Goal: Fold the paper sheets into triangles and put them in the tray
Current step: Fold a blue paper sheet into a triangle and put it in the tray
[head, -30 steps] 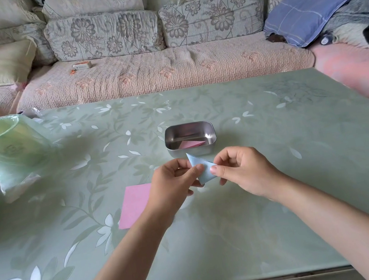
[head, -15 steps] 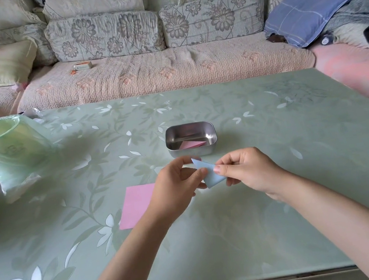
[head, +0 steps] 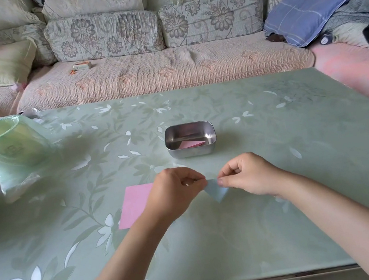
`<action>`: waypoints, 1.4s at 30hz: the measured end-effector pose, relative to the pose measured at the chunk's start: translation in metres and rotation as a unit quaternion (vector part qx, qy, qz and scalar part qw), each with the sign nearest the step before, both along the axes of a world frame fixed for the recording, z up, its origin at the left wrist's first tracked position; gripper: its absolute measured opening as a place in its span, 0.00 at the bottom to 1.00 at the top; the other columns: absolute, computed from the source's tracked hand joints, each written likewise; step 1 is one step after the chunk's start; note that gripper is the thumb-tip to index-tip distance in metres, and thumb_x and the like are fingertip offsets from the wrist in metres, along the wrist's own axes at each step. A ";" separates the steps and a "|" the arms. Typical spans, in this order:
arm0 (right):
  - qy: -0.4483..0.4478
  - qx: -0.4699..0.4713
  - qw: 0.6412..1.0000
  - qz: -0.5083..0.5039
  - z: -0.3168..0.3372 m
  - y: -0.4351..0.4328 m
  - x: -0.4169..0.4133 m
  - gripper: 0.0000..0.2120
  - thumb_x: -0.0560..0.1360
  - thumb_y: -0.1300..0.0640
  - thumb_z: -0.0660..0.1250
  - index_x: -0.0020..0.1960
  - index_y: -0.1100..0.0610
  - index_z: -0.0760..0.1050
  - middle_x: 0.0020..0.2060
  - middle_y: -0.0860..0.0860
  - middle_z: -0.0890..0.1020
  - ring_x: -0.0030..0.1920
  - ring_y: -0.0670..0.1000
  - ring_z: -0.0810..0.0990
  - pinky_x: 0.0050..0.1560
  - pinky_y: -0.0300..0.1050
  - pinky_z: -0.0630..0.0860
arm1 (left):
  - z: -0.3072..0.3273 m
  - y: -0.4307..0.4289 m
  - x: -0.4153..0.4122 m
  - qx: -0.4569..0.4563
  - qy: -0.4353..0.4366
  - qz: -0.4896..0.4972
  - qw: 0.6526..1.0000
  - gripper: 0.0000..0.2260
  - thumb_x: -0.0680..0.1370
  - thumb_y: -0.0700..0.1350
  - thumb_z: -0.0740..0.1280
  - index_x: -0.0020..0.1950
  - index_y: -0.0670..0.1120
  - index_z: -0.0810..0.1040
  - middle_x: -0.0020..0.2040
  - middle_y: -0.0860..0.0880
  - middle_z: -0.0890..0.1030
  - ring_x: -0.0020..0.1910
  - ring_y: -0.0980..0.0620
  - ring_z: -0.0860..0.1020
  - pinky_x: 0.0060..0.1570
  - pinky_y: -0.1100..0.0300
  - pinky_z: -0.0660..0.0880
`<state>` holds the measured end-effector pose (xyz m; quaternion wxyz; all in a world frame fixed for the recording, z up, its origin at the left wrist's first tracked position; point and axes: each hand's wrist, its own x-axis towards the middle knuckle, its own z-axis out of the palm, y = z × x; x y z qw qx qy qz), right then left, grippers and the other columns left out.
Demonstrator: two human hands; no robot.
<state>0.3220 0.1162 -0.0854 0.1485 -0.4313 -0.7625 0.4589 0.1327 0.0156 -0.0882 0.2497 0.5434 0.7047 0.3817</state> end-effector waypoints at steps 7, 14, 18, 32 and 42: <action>-0.143 0.146 0.978 0.028 -0.008 -0.005 -0.007 0.06 0.69 0.41 0.71 0.40 0.42 0.81 0.37 0.38 0.82 0.43 0.42 0.80 0.46 0.41 0.74 | -0.006 -0.001 0.007 -0.068 0.180 0.001 0.981 0.02 0.72 0.55 0.70 0.39 0.61 0.80 0.39 0.64 0.82 0.34 0.66 0.75 0.29 0.69 0.65; -0.154 0.247 0.955 0.055 -0.010 -0.008 -0.007 0.11 0.70 0.41 0.73 0.49 0.43 0.79 0.45 0.43 0.76 0.50 0.47 0.74 0.56 0.44 0.70 | -0.012 0.001 0.005 -0.012 0.230 -0.036 0.972 0.03 0.74 0.54 0.71 0.46 0.59 0.81 0.46 0.59 0.76 0.50 0.57 0.72 0.43 0.59 0.74; -0.142 0.238 0.959 0.055 -0.010 -0.008 -0.007 0.12 0.69 0.39 0.74 0.47 0.43 0.79 0.44 0.44 0.76 0.50 0.47 0.74 0.54 0.44 0.72 | -0.012 0.001 0.009 0.066 0.230 -0.107 0.965 0.06 0.74 0.42 0.73 0.48 0.52 0.84 0.47 0.54 0.76 0.48 0.52 0.71 0.48 0.55 0.73; -0.150 0.137 0.978 0.036 -0.005 0.003 0.003 0.09 0.66 0.44 0.76 0.45 0.40 0.80 0.45 0.41 0.78 0.45 0.39 0.77 0.42 0.35 0.70 | -0.014 -0.017 0.017 0.107 0.283 -0.219 0.927 0.18 0.76 0.35 0.62 0.59 0.52 0.83 0.51 0.52 0.78 0.46 0.51 0.72 0.48 0.62 0.70; -0.135 0.060 0.989 0.020 -0.003 0.007 0.002 0.10 0.65 0.52 0.77 0.44 0.40 0.81 0.45 0.43 0.79 0.26 0.33 0.73 0.25 0.27 0.66 | -0.011 -0.021 0.021 0.072 0.307 -0.231 0.921 0.17 0.74 0.43 0.63 0.62 0.53 0.80 0.54 0.51 0.75 0.50 0.48 0.71 0.54 0.56 0.71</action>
